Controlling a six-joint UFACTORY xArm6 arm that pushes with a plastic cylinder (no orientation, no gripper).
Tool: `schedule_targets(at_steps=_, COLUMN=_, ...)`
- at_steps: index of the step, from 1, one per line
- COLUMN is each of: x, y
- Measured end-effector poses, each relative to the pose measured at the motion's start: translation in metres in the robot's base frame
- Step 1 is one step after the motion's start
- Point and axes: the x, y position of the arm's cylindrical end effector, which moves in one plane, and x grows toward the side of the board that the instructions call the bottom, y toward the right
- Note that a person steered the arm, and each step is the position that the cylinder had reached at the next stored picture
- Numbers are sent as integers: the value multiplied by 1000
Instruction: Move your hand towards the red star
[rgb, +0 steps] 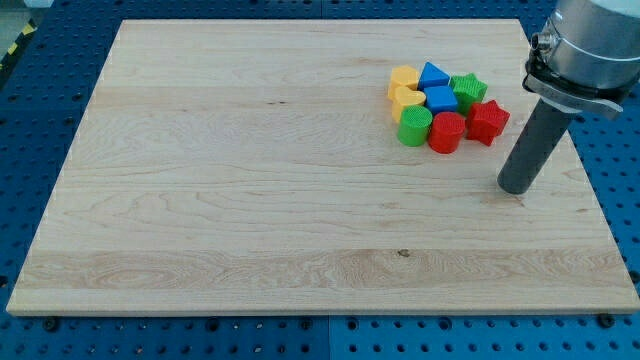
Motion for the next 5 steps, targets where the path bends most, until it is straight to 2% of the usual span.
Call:
schedule_targets(at_steps=2, x=0, y=-51)
schedule_targets(at_steps=5, x=0, y=-41)
